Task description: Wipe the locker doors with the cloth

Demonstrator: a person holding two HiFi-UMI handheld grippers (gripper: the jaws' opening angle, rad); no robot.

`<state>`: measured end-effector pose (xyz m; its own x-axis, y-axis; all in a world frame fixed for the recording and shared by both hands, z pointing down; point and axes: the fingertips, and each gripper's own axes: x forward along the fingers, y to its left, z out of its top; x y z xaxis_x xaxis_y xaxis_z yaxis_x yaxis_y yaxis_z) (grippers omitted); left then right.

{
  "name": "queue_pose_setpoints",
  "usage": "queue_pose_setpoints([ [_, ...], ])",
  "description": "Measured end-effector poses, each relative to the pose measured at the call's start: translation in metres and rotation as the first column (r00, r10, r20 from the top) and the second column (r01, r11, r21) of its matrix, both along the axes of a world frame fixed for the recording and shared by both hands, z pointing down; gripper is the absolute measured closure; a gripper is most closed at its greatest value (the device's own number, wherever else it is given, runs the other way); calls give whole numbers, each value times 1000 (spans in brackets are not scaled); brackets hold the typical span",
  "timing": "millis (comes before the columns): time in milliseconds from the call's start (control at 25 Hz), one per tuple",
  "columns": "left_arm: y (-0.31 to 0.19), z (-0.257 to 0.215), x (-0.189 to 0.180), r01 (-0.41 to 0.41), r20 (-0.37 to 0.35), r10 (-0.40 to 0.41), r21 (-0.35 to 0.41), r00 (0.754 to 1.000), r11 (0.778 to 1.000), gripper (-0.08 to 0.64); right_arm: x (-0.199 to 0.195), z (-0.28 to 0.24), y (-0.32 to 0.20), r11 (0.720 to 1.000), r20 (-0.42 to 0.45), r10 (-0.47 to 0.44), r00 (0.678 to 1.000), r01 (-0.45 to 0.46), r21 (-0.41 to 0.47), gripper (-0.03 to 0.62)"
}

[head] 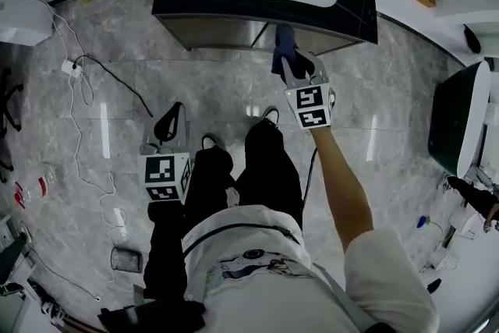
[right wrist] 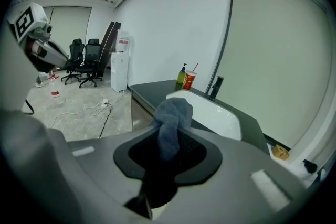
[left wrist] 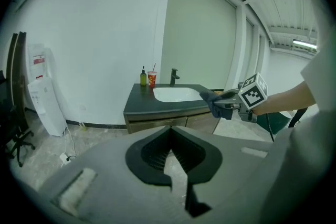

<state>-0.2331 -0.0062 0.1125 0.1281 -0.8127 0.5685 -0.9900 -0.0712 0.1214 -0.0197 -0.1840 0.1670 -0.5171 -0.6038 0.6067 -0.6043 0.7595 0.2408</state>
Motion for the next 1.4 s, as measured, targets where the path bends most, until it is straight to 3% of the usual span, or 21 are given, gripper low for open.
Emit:
queue_pose_setpoints([
  [160, 18, 40, -10, 46, -14, -46, 5, 999, 999, 560, -12, 34, 18, 999, -17, -40, 999, 41, 24, 511],
  [360, 25, 120, -10, 109, -20, -108, 61, 994, 992, 560, -19, 90, 13, 977, -30, -146, 989, 149, 150, 511],
  [560, 31, 233, -15, 154, -4, -154, 122, 988, 981, 560, -20, 172, -4, 908, -110, -243, 964, 266, 324, 511],
  [760, 29, 332, -34, 188, 39, -197, 167, 980, 968, 560, -23, 247, -11, 863, -111, -261, 959, 283, 419, 511],
  [840, 21, 362, -42, 197, 58, -213, 210, 975, 958, 560, -25, 269, -19, 829, -118, -267, 956, 290, 477, 511],
  [1200, 1, 456, -50, 200, 78, -237, 326, 968, 924, 560, -30, 338, -59, 729, -118, -262, 958, 277, 626, 511],
  [1400, 13, 466, -51, 217, 85, -261, 346, 962, 913, 560, -36, 356, -68, 705, -158, -274, 949, 310, 638, 511],
])
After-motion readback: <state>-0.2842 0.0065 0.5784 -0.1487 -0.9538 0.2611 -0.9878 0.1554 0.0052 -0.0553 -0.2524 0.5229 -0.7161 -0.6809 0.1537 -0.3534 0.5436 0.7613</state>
